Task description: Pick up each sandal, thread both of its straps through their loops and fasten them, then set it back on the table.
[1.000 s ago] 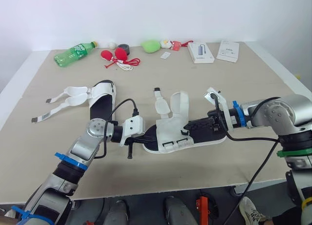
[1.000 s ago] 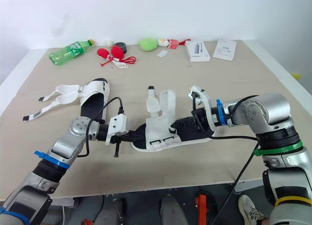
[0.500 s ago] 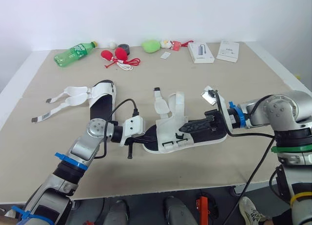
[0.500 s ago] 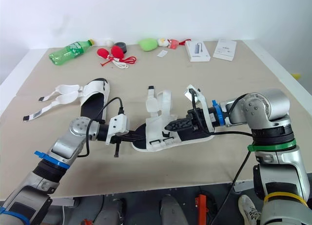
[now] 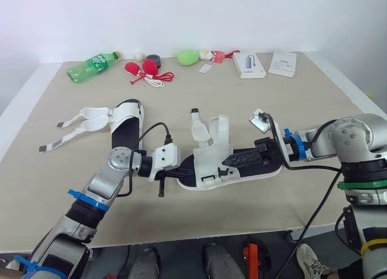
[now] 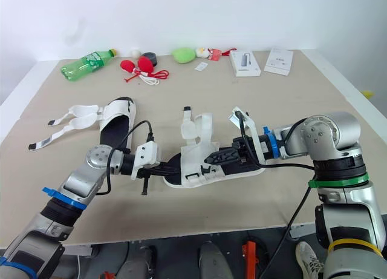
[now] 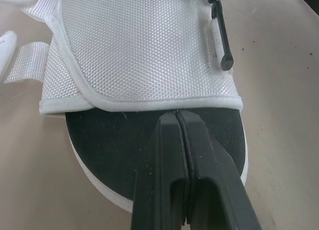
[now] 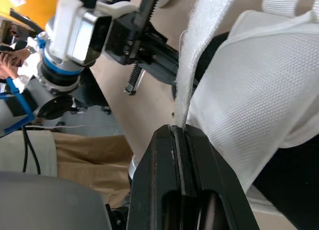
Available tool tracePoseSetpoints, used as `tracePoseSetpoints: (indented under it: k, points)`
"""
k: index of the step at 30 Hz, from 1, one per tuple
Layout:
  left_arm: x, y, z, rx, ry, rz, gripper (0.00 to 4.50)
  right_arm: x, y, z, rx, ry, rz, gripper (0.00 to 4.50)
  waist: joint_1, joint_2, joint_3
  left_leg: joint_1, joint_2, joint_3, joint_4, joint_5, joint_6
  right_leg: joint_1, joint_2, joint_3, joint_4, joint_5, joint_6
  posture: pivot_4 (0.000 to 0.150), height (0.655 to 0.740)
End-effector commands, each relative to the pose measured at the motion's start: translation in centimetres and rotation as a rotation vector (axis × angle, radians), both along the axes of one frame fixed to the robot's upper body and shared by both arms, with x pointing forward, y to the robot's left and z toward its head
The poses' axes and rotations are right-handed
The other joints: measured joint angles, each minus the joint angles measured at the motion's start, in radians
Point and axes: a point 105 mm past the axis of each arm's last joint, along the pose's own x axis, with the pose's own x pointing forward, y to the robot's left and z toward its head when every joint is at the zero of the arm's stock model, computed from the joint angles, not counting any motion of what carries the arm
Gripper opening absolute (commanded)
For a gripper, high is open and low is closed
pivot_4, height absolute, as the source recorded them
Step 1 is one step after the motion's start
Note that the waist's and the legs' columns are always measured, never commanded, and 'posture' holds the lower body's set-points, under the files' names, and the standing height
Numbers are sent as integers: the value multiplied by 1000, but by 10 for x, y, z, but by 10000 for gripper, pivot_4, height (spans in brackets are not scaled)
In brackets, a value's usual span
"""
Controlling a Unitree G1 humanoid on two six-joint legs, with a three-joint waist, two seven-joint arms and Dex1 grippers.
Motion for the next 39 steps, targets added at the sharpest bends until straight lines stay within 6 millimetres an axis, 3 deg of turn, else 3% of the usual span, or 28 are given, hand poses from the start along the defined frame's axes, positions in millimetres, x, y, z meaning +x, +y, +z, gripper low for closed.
tracePoseSetpoints:
  k: [1, 17, 29, 39]
  points:
    - [-1, 1, 1, 1, -9, 4, 0, 7, -2, 15, 20, -57, -22, 630, 0, 0, 0, 0, 0, 0, 0, 0, 0, 0, 0, 0, 0, 0, 0, 1500, 7400]
    - [-2, 0, 1, 0, -6, -1, 0, -12, -1, 2, -3, -10, 48, 630, 0, 0, 0, 0, 0, 0, 0, 0, 0, 0, 0, 0, 0, 0, 0, 1500, 7400]
    - [-4, -1, 1, 2, -8, -6, 0, 10, -15, -15, -100, -73, -48, 630, 0, 0, 0, 0, 0, 0, 0, -1, 2, 0, 0, 0, 0, -1, 0, 1500, 7400]
    - [-6, -1, 0, 4, -8, -3, 0, -2, -12, -17, -137, -107, 60, 630, 0, 0, 0, 0, 0, 0, 0, -1, 2, 0, 0, 0, 0, -1, 0, 1500, 7400]
